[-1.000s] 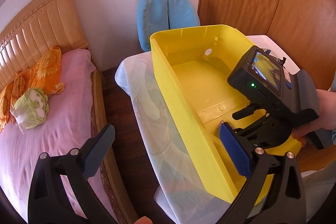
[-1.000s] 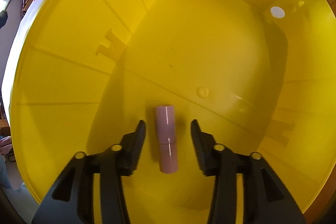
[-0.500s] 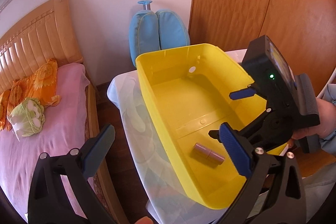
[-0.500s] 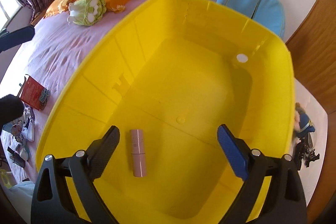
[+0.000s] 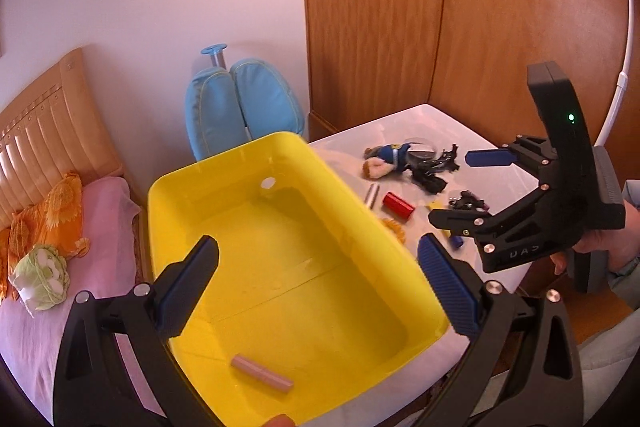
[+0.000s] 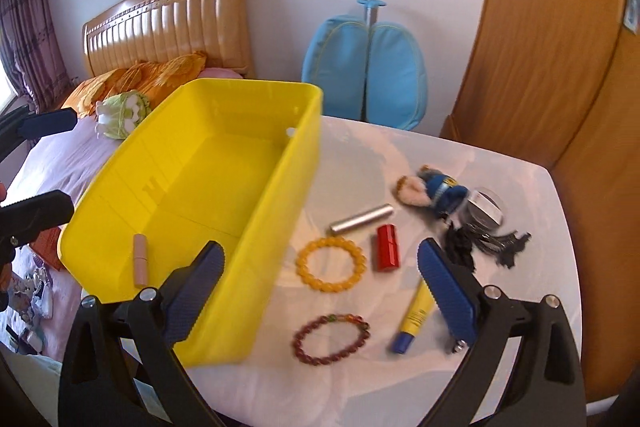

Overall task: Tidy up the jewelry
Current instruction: 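Reach the left gripper to the blue plush doll and grasp it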

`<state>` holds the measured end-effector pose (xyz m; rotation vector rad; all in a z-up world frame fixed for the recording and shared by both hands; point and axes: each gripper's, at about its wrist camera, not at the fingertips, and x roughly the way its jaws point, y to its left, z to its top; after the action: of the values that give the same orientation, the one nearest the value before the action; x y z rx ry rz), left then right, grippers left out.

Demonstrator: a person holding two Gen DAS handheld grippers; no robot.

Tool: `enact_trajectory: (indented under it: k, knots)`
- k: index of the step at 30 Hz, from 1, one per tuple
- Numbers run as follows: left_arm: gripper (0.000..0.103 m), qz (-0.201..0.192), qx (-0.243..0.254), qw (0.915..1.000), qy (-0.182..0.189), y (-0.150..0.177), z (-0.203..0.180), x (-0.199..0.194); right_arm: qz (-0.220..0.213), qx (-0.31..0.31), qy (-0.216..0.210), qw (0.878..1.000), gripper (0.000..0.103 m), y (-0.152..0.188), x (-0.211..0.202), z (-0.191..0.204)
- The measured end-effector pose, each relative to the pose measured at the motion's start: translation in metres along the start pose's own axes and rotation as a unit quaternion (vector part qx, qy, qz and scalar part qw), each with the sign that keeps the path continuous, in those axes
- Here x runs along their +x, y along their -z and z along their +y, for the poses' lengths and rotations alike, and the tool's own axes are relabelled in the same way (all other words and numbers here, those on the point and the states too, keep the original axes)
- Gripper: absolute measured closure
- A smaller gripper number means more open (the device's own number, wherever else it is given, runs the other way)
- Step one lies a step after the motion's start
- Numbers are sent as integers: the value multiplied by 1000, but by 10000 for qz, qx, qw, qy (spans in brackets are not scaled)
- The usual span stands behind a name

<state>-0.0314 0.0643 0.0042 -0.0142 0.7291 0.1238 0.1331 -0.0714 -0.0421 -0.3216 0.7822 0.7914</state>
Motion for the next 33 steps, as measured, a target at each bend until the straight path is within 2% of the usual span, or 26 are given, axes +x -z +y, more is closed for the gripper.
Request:
enact_trajectory:
  k: [4, 6, 8, 13, 17, 19, 25, 27, 30, 33]
  knots:
    - [6, 22, -115, 9998, 134, -21, -54, 18, 19, 271, 16, 9996, 5, 33, -24, -58]
    - [6, -29, -248, 9988, 414, -31, -78, 28, 62, 336, 57, 9994, 5, 47, -34, -82]
    - [6, 29, -217, 9984, 521, -39, -103, 40, 45, 380, 63, 9992, 5, 60, -42, -107]
    - [6, 111, -102, 9999, 62, -48, -151, 68, 257, 288, 87, 9992, 5, 82, -45, -155]
    - [6, 506, -414, 9978, 117, -50, -158, 97, 434, 469, -58, 9979, 5, 87, -36, -183]
    - [6, 614, -429, 9972, 8, -54, -159, 115, 485, 461, -65, 9977, 5, 85, -27, -193]
    - [6, 881, 22, 9961, 33, -76, -157, 178, 770, 588, 34, 9953, 5, 74, 8, -218]
    - [6, 975, 144, 9951, 98, -80, -154, 200, 841, 530, -77, 9950, 5, 71, 19, -224]
    - [6, 1301, 130, 9913, 125, -85, -146, 231, 993, 351, 38, 9944, 5, 65, 38, -229]
    - [6, 1577, 144, 9873, 131, -91, -138, 258, 987, 519, 16, 9938, 5, 60, 49, -238]
